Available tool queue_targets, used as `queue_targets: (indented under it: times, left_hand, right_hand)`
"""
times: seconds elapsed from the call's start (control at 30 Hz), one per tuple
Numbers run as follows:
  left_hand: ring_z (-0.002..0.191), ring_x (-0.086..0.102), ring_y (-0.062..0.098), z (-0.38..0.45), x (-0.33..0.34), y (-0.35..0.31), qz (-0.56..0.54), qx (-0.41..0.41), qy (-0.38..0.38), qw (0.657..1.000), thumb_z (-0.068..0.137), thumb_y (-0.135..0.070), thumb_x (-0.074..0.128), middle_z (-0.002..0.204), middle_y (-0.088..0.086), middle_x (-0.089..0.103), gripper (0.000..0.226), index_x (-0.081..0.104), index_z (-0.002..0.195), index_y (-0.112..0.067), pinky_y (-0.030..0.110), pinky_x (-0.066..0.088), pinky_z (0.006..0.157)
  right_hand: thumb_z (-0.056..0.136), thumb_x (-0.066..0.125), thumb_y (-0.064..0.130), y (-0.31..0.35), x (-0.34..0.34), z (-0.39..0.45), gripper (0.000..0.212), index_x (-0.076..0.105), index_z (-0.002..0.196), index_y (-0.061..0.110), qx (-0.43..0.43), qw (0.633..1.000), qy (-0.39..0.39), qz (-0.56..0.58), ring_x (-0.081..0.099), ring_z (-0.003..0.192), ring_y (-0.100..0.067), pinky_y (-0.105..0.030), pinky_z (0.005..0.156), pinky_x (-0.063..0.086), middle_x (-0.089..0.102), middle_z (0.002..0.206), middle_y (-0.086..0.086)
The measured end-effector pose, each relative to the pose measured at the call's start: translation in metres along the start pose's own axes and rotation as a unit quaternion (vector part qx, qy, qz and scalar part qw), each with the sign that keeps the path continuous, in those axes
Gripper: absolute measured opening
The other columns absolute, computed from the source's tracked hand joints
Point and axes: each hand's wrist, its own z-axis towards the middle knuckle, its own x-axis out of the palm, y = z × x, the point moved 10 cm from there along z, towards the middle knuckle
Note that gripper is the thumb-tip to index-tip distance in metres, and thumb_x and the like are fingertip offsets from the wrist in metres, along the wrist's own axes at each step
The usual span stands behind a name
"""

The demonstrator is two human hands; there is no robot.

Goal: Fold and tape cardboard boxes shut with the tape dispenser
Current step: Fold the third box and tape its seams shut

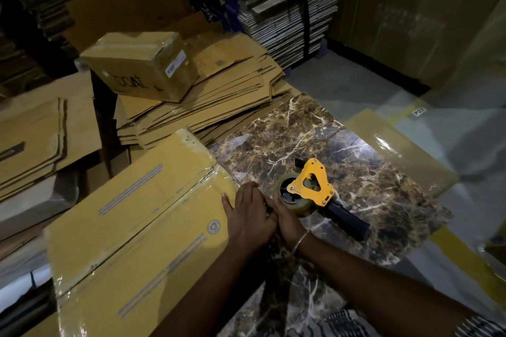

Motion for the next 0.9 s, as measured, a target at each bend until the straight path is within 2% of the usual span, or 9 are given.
queue_targets:
  times: [0.17, 0.3, 0.4, 0.5, 0.6, 0.67, 0.73, 0.8, 0.9]
  left_hand:
    - [0.144, 0.021, 0.014, 0.001, 0.000, 0.001, -0.062, 0.038, 0.020, 0.997, 0.075, -0.057, 0.035, 0.150, -0.006, 0.032, 0.053, 0.044, 0.114, -0.021, 0.064, 0.000, 0.116]
    - [0.137, 0.035, 0.014, -0.004, -0.012, 0.009, -0.192, 0.021, -0.034, 0.981, 0.076, -0.049, 0.034, 0.144, -0.009, 0.041, 0.057, 0.048, 0.125, -0.023, 0.058, 0.006, 0.119]
    - [0.118, 0.046, 0.017, -0.012, -0.027, 0.034, -0.324, -0.063, -0.140, 0.933, 0.075, -0.023, 0.045, 0.124, -0.008, 0.050, 0.049, 0.053, 0.123, -0.016, 0.031, 0.033, 0.103]
    - [0.115, 0.045, 0.018, -0.015, -0.033, 0.043, -0.339, -0.096, -0.170, 0.920, 0.072, -0.012, 0.052, 0.124, -0.002, 0.052, 0.051, 0.056, 0.123, -0.013, 0.009, 0.029, 0.084]
    - [0.112, 0.043, 0.011, -0.011, -0.031, 0.041, -0.320, -0.093, -0.157, 0.930, 0.077, -0.010, 0.067, 0.128, -0.001, 0.052, 0.046, 0.059, 0.123, -0.012, 0.009, 0.028, 0.085]
    - [0.112, 0.045, 0.014, -0.009, -0.029, 0.042, -0.303, -0.097, -0.153, 0.936, 0.077, -0.012, 0.075, 0.128, 0.000, 0.051, 0.049, 0.058, 0.123, -0.012, 0.020, 0.031, 0.088]
    - [0.115, 0.047, 0.019, -0.008, -0.027, 0.042, -0.286, -0.101, -0.153, 0.940, 0.076, -0.015, 0.077, 0.128, 0.002, 0.051, 0.052, 0.057, 0.124, -0.011, 0.025, 0.033, 0.089]
    - [0.117, 0.046, 0.020, -0.008, -0.027, 0.043, -0.286, -0.108, -0.153, 0.940, 0.077, -0.016, 0.078, 0.129, 0.002, 0.051, 0.055, 0.055, 0.127, -0.011, 0.024, 0.032, 0.091]
    - [0.122, 0.045, 0.022, -0.008, -0.026, 0.043, -0.282, -0.110, -0.149, 0.941, 0.079, -0.017, 0.077, 0.135, 0.005, 0.049, 0.060, 0.052, 0.133, -0.009, 0.024, 0.032, 0.093]
  right_hand:
    - [0.109, 0.033, 0.014, -0.012, 0.003, 0.004, 0.040, 0.045, 0.142, -0.006, 0.073, 0.997, 0.018, 0.004, 0.061, 0.101, -0.019, -0.016, 0.074, 0.053, 0.060, 0.129, -0.014]
    - [0.105, 0.039, 0.006, -0.014, -0.002, 0.011, 0.041, 0.042, 0.146, 0.003, 0.084, 0.996, 0.002, 0.020, 0.049, 0.123, -0.024, -0.022, 0.079, 0.054, 0.049, 0.139, -0.010]
    - [0.095, 0.057, 0.011, -0.022, -0.008, 0.017, 0.056, 0.042, 0.148, 0.024, 0.088, 0.995, 0.000, 0.047, 0.035, 0.145, -0.034, -0.047, 0.104, 0.045, 0.033, 0.158, -0.005]
    - [0.104, 0.048, 0.014, -0.030, -0.015, 0.016, 0.051, 0.035, 0.153, 0.020, 0.071, 0.997, -0.008, 0.014, 0.027, 0.150, -0.028, -0.041, 0.110, 0.036, 0.031, 0.157, 0.000]
    - [0.094, 0.067, 0.025, -0.028, -0.020, 0.015, 0.056, 0.046, 0.146, 0.021, 0.061, 0.997, -0.021, -0.029, 0.038, 0.143, -0.028, -0.041, 0.108, 0.041, 0.036, 0.156, -0.002]
    - [0.092, 0.071, 0.017, -0.012, -0.023, 0.013, 0.040, 0.059, 0.130, 0.018, 0.036, 0.994, -0.049, -0.091, 0.059, 0.114, -0.026, -0.031, 0.083, 0.052, 0.053, 0.139, -0.012]
    - [0.091, 0.071, 0.010, 0.005, -0.038, 0.010, 0.012, 0.067, 0.102, 0.014, -0.008, 0.973, -0.119, -0.196, 0.060, 0.079, -0.016, -0.022, 0.061, 0.046, 0.065, 0.103, -0.014]
    - [0.090, 0.073, 0.011, 0.019, -0.040, 0.008, 0.009, 0.068, 0.084, 0.015, -0.048, 0.946, -0.152, -0.282, 0.062, 0.071, -0.020, -0.024, 0.063, 0.051, 0.068, 0.080, -0.011]
    - [0.095, 0.066, 0.020, 0.035, -0.031, 0.004, 0.019, 0.070, 0.078, 0.015, -0.087, 0.904, -0.187, -0.375, 0.068, 0.085, -0.033, -0.040, 0.079, 0.055, 0.074, 0.084, -0.014]
